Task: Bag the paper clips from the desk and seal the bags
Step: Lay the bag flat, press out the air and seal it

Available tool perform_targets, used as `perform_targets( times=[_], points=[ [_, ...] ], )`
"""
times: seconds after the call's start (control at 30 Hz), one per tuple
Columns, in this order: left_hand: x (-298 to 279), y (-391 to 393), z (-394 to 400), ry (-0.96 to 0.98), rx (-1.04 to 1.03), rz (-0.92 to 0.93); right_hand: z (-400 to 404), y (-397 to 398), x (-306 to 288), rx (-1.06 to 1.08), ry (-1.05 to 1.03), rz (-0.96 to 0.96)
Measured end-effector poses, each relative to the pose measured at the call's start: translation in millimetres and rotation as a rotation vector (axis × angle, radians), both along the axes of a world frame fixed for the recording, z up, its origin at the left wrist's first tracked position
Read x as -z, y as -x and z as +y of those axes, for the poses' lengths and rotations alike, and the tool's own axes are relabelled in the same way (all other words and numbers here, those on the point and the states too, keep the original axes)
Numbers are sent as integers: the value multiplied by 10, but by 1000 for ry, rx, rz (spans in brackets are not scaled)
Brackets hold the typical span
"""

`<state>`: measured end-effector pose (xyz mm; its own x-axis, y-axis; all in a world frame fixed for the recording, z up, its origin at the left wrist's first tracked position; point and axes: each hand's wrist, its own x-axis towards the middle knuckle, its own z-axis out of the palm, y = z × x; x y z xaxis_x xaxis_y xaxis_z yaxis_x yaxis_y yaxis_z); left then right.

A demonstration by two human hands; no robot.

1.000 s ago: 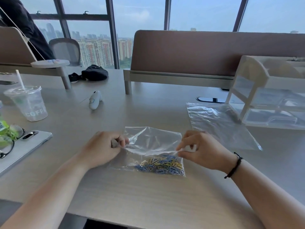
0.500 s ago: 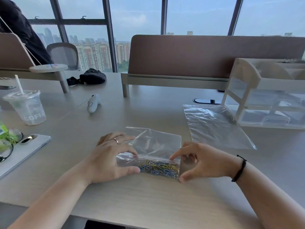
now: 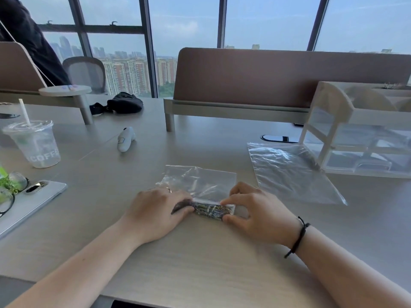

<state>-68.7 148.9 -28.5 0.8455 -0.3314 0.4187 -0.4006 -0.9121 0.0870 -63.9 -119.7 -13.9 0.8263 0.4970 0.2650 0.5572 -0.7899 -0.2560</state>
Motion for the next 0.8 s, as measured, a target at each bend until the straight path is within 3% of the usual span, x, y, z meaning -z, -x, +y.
perform_targets(
  times=[0.2,0.43,0.67,0.8],
  points=[
    [-6,-403,-116,17,-143,57,359,-468,110,149,137,-231],
    [44,-1049,-298,263,-147,245,626,-986,194,316,67,-217],
    [34,-1288,-342,261,-105,232,661,-1250,192,319,3,-178],
    [24,-1176,-404,120,-104,169,627,-1218,208,292,-9,-165]
  ],
)
